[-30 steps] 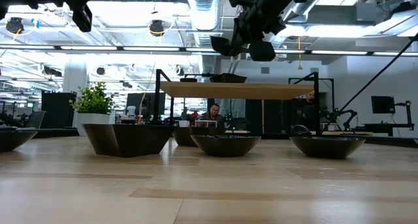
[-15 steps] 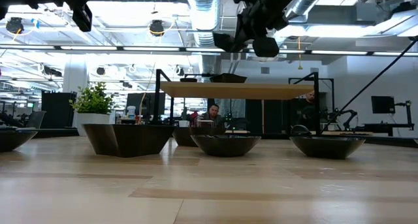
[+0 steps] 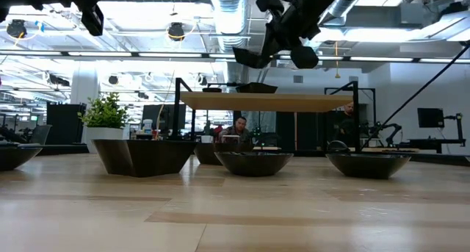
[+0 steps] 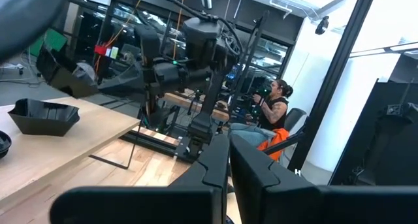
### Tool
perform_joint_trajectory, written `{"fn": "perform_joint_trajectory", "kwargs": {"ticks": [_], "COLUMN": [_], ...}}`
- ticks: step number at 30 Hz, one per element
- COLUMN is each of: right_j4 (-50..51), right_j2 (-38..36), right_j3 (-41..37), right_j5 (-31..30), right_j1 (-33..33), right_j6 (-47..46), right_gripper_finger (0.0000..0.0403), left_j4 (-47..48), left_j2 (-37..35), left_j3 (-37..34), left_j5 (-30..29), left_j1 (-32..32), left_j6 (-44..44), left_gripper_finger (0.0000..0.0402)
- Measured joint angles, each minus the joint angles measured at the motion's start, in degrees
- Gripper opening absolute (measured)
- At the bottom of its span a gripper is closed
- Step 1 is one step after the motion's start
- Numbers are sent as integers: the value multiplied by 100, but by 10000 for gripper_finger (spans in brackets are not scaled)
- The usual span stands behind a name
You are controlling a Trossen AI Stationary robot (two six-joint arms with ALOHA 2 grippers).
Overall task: Pick & Place Mini shaped plates
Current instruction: Stack the black distorted square plate on top of the black distorted square plate on the shelf
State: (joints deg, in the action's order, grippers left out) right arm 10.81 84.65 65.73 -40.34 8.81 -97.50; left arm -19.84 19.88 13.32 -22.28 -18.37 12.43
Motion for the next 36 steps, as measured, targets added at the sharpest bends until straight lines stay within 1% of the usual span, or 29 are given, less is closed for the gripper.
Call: {"fn": "perform_joint_trajectory", "kwargs": {"ticks": [3, 6, 10, 14, 18, 23, 27, 29, 31, 36], "right_j4": [94, 94, 339, 1148, 2227, 3560, 4617, 5002, 5351, 5477], "right_j2": [-88, -256, -588, -743, -732, -442, -64, 177, 402, 937], "right_j3": [-1, 9, 64, 511, 1256, 2197, 2813, 3055, 3248, 3694], "right_j5": [339, 869, 1498, 2314, 3159, 4202, 4873, 5067, 5087, 5137], "right_j1": [184, 427, 793, 1208, 1712, 2348, 2737, 2833, 2901, 3037], "right_j6": [74, 405, 810, 1493, 2463, 3839, 4991, 5537, 5995, 6845], "right_gripper_finger": [0, 0, 0, 0, 0, 0, 0, 0, 0, 0], "left_j4": [0, 0, -13, -28, -71, -88, -122, -125, -127, -188], "left_j2": [1, 2, 7, 13, 11, 11, 11, 11, 11, 11], "left_j3": [0, 0, -1, -2, -2, -2, -2, -2, -2, -2], "left_j5": [2, 2, 4, 4, 1, -24, -31, -34, -39, -39], "left_j1": [0, 0, -1, -2, -1, -2, -1, -2, 0, 0], "left_j6": [0, 0, 2, 2, -15, -15, -15, -15, -15, 44], "left_gripper_finger": [16, 16, 16, 16, 16, 16, 16, 16, 16, 16]}}
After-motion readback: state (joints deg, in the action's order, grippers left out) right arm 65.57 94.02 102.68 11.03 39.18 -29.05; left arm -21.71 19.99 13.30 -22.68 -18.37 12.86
